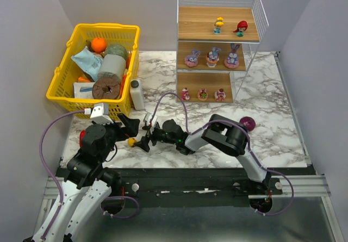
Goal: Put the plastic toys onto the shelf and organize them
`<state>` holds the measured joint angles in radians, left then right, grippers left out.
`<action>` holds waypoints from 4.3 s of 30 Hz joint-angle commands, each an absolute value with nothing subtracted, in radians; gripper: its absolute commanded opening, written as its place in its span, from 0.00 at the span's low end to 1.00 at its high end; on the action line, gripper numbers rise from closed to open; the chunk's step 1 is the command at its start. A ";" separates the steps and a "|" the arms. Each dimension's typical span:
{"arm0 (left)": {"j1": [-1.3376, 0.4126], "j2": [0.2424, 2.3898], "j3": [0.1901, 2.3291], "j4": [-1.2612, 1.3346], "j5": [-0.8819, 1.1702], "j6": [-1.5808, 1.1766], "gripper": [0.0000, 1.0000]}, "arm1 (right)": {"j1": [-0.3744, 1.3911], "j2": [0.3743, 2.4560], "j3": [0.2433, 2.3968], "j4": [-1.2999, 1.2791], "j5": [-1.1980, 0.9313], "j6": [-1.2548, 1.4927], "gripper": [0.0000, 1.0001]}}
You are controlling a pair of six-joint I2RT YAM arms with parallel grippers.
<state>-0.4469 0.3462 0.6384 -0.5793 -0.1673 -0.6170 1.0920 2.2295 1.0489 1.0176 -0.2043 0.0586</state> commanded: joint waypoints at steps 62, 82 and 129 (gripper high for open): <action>-0.446 0.345 0.635 -0.588 -0.175 -0.606 0.99 | 1.216 2.319 1.187 1.037 -0.006 0.170 0.46; -0.448 0.295 0.643 -0.615 -0.267 -0.623 0.99 | 1.194 1.738 1.294 0.145 0.652 0.204 0.03; -0.448 0.287 0.637 -0.603 -0.236 -0.617 0.99 | 0.736 1.827 2.281 -0.598 0.538 0.081 0.16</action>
